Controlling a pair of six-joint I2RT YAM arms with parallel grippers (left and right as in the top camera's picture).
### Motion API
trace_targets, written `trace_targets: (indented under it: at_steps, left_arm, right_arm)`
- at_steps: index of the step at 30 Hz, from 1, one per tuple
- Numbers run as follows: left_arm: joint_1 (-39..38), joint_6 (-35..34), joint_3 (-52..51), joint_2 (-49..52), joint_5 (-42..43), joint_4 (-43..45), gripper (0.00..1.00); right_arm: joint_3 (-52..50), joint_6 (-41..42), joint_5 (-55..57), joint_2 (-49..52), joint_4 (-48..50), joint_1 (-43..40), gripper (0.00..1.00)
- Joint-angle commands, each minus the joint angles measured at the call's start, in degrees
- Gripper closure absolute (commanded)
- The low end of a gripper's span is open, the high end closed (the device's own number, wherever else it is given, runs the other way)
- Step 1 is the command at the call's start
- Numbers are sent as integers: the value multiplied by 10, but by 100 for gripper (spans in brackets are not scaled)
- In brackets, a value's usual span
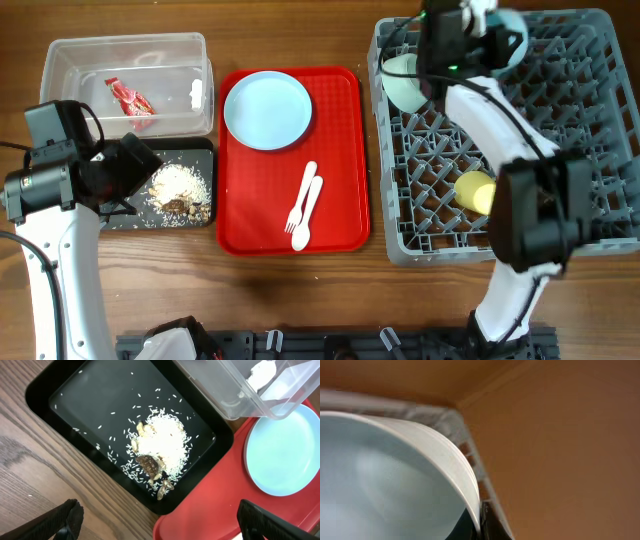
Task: Sort waste into correct bins and load items into the dishwasher rack
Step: 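Place the light-blue bowl beside the mint bowl in the rack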
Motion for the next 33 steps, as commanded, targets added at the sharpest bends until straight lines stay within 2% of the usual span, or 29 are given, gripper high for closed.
trace_targets:
  at_steps: [1, 4, 8, 12, 15, 16, 17, 19, 22, 25, 29, 32, 33]
  left_arm:
    - [3, -5, 2, -3, 3, 1, 0]
    - [3, -5, 2, -3, 3, 3, 0]
    - [3, -5, 2, -3, 3, 3, 0]
    - [3, -5, 2, -3, 3, 3, 0]
    - [3, -5, 2, -3, 3, 3, 0]
    - [3, -5, 2, -3, 3, 3, 0]
    - [3, -5, 2, -3, 3, 3, 0]
    - [3, -5, 2, -3, 3, 3, 0]
    - [3, -5, 2, -3, 3, 3, 0]
    - [3, -5, 2, -3, 3, 3, 0]
    - [3, -5, 2, -3, 3, 3, 0]
    - [3, -5, 2, -3, 3, 3, 0]
    - [3, -5, 2, -3, 3, 3, 0]
  right_arm:
    - [-9, -14, 29, 19, 2, 7, 96]
    - [-20, 3, -1, 20, -11, 16, 96]
    - [-20, 110, -77, 19, -116, 35, 96]
    - [-20, 258, -225, -15, -240, 44, 96]
    - [-20, 305, -363, -67, -281, 44, 95]
    - [-20, 304, -412, -87, -286, 44, 78]
    - [-20, 303, -458, -110, -292, 44, 51]
    - [-20, 303, -515, -157, -310, 44, 41]
    - [-20, 301, -518, -192, -334, 44, 31]
    - [-20, 301, -543, -214, -379, 44, 31]
    - [-20, 300, -688, -263, -469, 43, 37]
    - [-21, 290, -785, -269, -554, 43, 61]
    - [-24, 264, -837, -263, -578, 43, 66]
